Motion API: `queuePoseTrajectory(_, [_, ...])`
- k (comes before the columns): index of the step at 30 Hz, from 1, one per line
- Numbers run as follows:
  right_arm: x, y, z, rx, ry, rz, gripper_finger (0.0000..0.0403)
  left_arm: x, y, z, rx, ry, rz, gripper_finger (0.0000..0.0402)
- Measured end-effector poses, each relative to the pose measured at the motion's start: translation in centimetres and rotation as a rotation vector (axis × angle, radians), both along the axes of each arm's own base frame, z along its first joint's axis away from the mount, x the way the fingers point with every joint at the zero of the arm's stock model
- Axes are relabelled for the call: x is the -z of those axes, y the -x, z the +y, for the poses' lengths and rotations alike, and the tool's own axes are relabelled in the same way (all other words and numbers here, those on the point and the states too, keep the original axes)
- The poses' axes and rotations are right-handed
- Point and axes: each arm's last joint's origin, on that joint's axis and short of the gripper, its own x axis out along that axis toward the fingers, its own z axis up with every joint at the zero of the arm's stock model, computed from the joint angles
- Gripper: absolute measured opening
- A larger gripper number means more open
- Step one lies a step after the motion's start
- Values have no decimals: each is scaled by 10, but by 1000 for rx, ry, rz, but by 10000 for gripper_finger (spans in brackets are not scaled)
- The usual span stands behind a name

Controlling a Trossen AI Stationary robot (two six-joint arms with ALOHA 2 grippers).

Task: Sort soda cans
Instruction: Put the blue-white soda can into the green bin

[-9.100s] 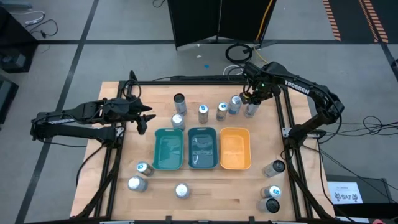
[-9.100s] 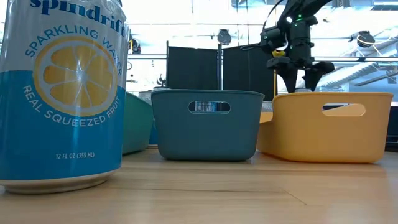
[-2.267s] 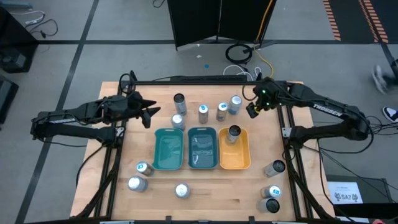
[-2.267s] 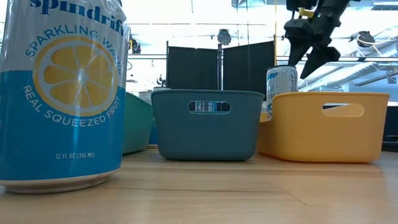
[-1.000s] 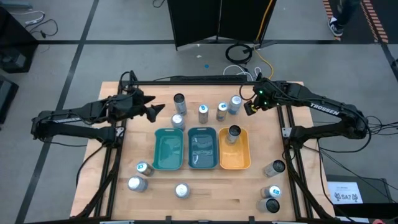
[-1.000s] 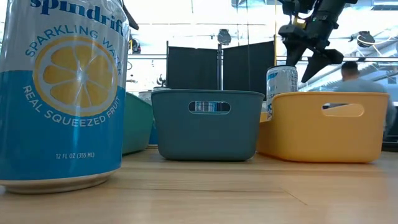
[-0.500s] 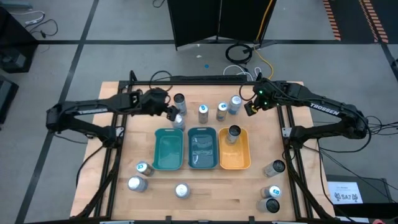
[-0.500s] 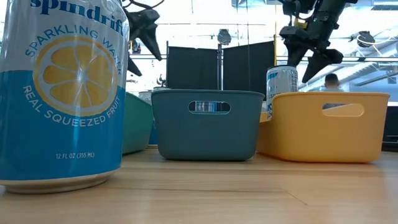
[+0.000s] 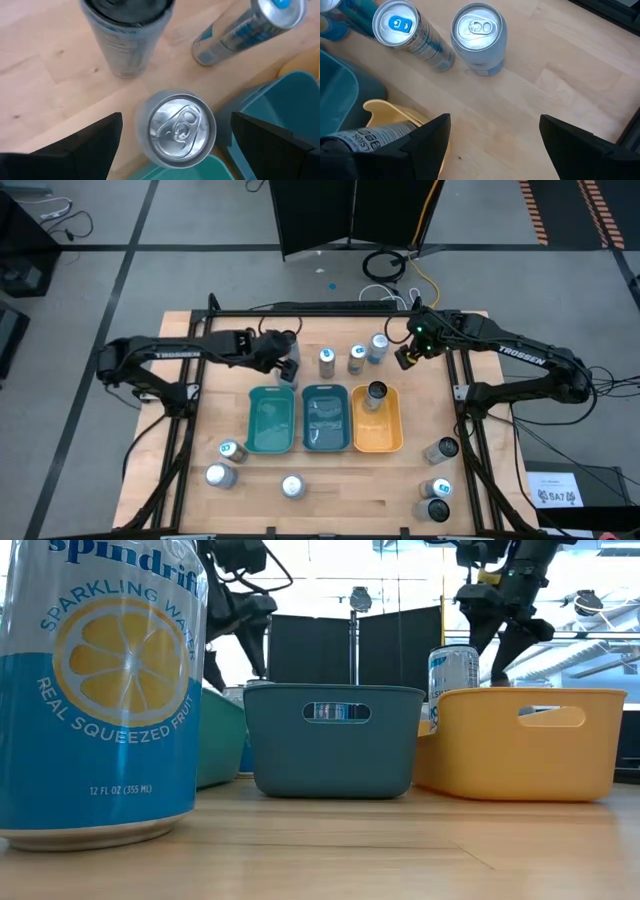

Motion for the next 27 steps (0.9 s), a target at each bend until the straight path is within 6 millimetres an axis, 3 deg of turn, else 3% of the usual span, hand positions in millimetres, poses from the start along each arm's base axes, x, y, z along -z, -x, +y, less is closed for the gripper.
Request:
queuePoseTrajectory(15, [1,2,1,-50,7,32,299,32,-17,0,24,50,111,378])
queuePoseTrajectory(23, [2,4,2,-59,-4,63,299,35,-18,0,0,63,118,314])
queuePoseTrajectory(27, [2,4,2,-67,-2,66,299,35,-16,-1,-1,68,138,310])
